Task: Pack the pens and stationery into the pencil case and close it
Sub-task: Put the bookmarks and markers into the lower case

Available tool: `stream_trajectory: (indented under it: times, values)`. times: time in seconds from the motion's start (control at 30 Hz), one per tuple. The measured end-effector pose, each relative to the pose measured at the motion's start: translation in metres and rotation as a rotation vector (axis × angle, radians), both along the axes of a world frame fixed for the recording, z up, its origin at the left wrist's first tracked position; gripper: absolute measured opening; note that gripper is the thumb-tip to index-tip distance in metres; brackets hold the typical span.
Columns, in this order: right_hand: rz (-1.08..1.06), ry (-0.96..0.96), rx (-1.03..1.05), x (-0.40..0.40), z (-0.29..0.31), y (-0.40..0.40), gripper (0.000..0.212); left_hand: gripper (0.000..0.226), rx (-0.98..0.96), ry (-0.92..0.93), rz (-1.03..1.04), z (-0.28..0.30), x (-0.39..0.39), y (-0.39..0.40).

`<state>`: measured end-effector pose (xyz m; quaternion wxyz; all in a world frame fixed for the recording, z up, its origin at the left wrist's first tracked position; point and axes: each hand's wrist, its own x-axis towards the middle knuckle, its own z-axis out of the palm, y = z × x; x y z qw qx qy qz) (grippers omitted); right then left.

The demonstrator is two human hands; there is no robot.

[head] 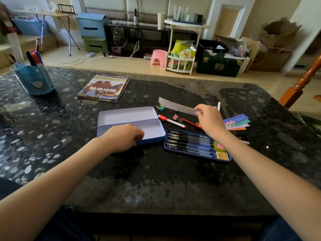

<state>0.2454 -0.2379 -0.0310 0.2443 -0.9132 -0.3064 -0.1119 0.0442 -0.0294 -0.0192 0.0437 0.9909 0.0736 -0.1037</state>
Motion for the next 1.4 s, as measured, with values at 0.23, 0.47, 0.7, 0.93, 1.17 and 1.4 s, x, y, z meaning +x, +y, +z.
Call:
stream_trajectory:
  times: [0.23,0.47,0.7,0.93,1.17,1.4]
  values:
    - [0.374,0.078,0.239,-0.052,0.019,0.028,0.005,0.065,-1.34,-0.259,0.729,0.034,0.008,0.042]
    - [0.53,-0.102,0.143,-0.066,0.016,0.066,0.014,0.025,-1.254,0.141,0.731,0.024,-0.003,0.045]
    - [0.768,-0.168,-0.025,-0.074,0.009,0.062,0.017,0.01,-0.927,-0.279,0.815,0.037,-0.012,0.077]
    - [0.633,-0.209,-0.407,-0.08,-0.002,0.082,0.057,0.003,-1.136,-0.467,0.917,0.029,-0.015,0.082]
    - [0.63,0.077,-0.576,-0.097,-0.01,0.116,0.05,0.007,-1.112,-0.377,0.863,0.032,-0.02,0.075]
    - [0.359,0.081,0.262,-0.089,0.002,0.092,0.019,0.003,-0.975,-0.357,0.856,0.029,-0.026,0.075]
